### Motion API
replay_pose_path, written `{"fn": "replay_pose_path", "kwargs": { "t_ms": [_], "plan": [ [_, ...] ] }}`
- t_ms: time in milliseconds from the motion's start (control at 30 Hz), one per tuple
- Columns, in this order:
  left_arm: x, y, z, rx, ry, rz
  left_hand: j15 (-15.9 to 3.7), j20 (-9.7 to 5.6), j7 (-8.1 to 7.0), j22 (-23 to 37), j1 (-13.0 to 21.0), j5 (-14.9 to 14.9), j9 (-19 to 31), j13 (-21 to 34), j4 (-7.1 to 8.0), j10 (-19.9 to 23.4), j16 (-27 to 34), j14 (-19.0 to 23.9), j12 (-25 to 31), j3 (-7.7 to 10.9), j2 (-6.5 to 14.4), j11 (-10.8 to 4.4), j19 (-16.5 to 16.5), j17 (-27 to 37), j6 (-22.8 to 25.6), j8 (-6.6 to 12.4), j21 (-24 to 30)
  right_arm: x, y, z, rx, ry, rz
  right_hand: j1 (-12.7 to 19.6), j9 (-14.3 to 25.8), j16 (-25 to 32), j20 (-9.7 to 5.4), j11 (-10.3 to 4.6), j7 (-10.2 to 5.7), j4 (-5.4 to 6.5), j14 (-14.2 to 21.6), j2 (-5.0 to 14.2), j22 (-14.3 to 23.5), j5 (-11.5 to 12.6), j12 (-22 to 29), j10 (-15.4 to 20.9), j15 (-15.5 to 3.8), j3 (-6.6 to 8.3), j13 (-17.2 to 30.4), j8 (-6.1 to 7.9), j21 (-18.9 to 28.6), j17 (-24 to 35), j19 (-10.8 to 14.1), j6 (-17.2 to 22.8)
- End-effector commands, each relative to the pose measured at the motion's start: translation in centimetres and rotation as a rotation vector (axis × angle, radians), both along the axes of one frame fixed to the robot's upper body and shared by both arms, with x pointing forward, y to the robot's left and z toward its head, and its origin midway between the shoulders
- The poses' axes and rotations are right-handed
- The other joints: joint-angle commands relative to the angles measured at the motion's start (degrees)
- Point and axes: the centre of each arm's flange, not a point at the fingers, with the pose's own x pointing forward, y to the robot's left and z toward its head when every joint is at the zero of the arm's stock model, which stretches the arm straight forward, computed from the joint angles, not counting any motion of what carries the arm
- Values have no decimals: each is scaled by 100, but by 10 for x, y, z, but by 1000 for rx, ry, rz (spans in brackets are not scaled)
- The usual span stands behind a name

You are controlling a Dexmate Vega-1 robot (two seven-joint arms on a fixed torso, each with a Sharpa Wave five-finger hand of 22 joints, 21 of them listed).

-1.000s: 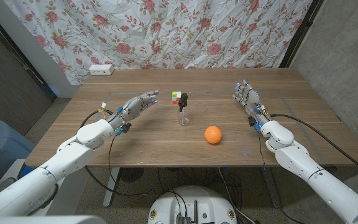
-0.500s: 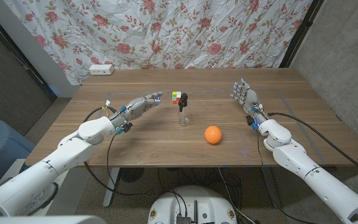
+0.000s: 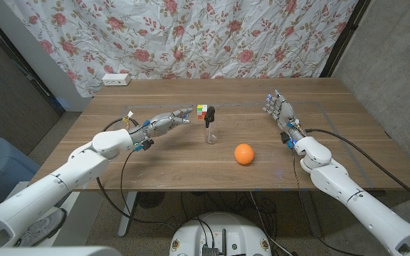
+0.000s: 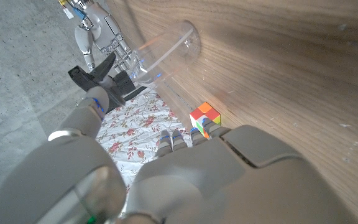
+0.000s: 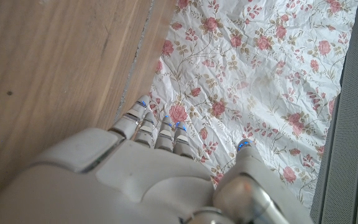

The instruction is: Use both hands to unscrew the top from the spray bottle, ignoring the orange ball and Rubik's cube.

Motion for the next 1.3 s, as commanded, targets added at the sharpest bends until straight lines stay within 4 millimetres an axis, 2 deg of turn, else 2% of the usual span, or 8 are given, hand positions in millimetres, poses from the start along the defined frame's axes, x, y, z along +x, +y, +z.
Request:
{"fn": "replay_pose_path", "kwargs": {
  "t_ms": [33,633,867,1100,1300],
  "plan": [
    [4,-7,3,88,-2,-26,8,-286,-23,15,109,38,34,17,14,-120,4,-357,4,31,-48,19,-145,29,-107,5,-2,-5,1,-4,1,-10,-12,-59,8,30,34,7,1,12,6,13,12,16,33,-7,67,7,15,-14,36,7,-5,-24],
    [16,-16,-3,178,-48,-11,-97,-266,-61,16,243,55,34,16,16,-84,84,-241,68,35,-89,-44,-197,29,-191,36,32,-13,5,-10,2,-11,-23,-80,8,31,59,25,-16,2,3,17,12,21,36,-14,82,19,15,-14,36,-24,-18,-73],
    [21,-19,-6,212,-47,-2,-190,-389,-79,15,368,71,35,16,14,34,127,-46,116,34,-129,-56,-71,31,-86,104,84,-14,5,-16,17,-7,-31,-84,9,29,67,29,-28,-5,-2,21,12,23,40,-10,84,28,16,-11,36,-39,-25,-91],
    [27,-23,-4,224,-80,13,-238,-376,-71,14,448,76,36,15,13,125,133,36,136,32,-150,-90,-48,31,52,163,83,-16,6,-19,26,-10,-36,-82,9,31,70,26,-29,-15,3,23,12,25,42,-8,90,38,16,-7,37,-53,-27,-101],
    [33,-28,-3,225,-95,13,-348,-340,-74,13,596,79,43,23,11,399,152,232,200,18,-191,-162,21,33,323,262,88,-18,3,-20,32,-13,-44,-84,9,32,74,34,-36,-21,4,23,12,26,47,1,94,43,16,-2,39,-63,-27,-102]
  ]
}}
